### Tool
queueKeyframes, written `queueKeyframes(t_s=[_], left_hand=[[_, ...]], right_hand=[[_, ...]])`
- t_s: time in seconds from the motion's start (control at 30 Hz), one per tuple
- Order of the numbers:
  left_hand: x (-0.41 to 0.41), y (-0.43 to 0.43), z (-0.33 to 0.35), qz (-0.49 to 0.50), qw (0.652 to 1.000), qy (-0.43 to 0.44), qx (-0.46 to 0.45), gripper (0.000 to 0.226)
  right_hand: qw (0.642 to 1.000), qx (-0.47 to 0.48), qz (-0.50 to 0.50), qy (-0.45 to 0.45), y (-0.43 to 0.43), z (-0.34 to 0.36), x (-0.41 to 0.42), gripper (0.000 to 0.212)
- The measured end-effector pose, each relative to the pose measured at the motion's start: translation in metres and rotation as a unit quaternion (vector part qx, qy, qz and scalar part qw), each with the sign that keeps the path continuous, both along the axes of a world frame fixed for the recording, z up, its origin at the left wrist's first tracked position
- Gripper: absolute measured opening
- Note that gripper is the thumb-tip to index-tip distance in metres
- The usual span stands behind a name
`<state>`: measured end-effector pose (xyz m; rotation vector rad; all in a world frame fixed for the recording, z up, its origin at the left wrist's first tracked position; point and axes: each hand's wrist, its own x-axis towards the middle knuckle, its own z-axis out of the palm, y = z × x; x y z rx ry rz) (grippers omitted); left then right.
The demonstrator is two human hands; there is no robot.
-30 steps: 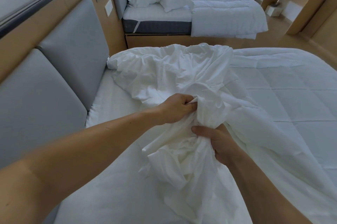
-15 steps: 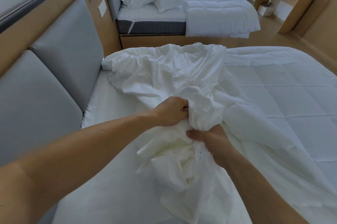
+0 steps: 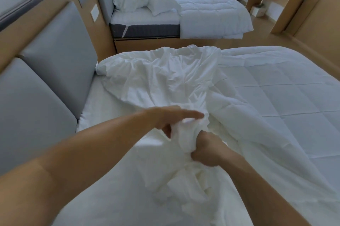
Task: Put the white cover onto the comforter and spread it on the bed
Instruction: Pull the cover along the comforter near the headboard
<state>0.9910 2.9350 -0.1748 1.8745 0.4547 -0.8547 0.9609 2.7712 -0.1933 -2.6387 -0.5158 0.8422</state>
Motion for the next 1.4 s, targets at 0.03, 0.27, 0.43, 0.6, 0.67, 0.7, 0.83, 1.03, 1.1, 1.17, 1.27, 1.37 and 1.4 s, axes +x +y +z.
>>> queueKeyframes(t_s=[0.03,0.27,0.43,0.6,0.67,0.7,0.83,1.03,1.1,1.17,1.27,1.37,1.4], left_hand=[[-0.002,-0.008,-0.005,-0.012,1.0,0.005,0.022,0.076],[0.007,-0.032,-0.043,0.01,0.989,-0.099,0.107,0.036],[0.034,-0.014,-0.056,0.117,0.962,-0.187,0.159,0.022],[0.07,-0.029,-0.044,0.202,0.934,-0.27,0.115,0.029],[0.07,-0.028,-0.039,0.196,0.946,-0.257,-0.007,0.041],[0.063,-0.024,-0.037,0.186,0.948,-0.239,-0.099,0.05],[0.015,0.016,-0.061,0.068,0.972,-0.182,-0.134,0.073],[-0.011,0.046,-0.075,0.003,0.972,-0.232,0.024,0.01],[-0.005,0.052,-0.056,0.048,0.959,-0.28,-0.022,0.017],[0.0,0.051,-0.029,0.042,0.949,-0.304,-0.068,0.017],[0.013,0.034,0.005,0.028,0.937,-0.347,-0.017,0.031],[0.025,0.019,0.015,-0.014,0.928,-0.364,0.077,0.034],[0.028,0.018,0.015,-0.021,0.928,-0.362,0.089,0.034]], right_hand=[[0.997,-0.063,0.042,-0.021,0.001,0.004,-0.002,0.015],[0.996,-0.062,0.028,-0.05,-0.008,-0.005,-0.002,0.042],[0.978,0.133,-0.113,-0.112,-0.017,-0.011,-0.006,0.086],[0.83,0.43,-0.355,0.001,-0.012,-0.017,-0.003,0.062],[0.794,0.46,-0.393,0.07,-0.017,-0.015,0.008,0.049],[0.777,0.465,-0.413,0.097,-0.022,-0.014,0.014,0.045],[0.732,0.476,-0.457,0.167,-0.039,-0.015,0.03,0.035],[0.756,0.474,-0.376,0.249,-0.033,-0.023,0.032,0.043],[0.764,0.484,-0.339,0.257,-0.032,-0.024,0.033,0.048],[0.763,0.499,-0.309,0.272,-0.028,-0.024,0.033,0.052],[0.749,0.526,-0.275,0.295,-0.011,-0.021,0.031,0.06],[0.741,0.542,-0.265,0.294,0.007,-0.017,0.03,0.049],[0.734,0.548,-0.268,0.298,0.01,-0.017,0.029,0.046]])
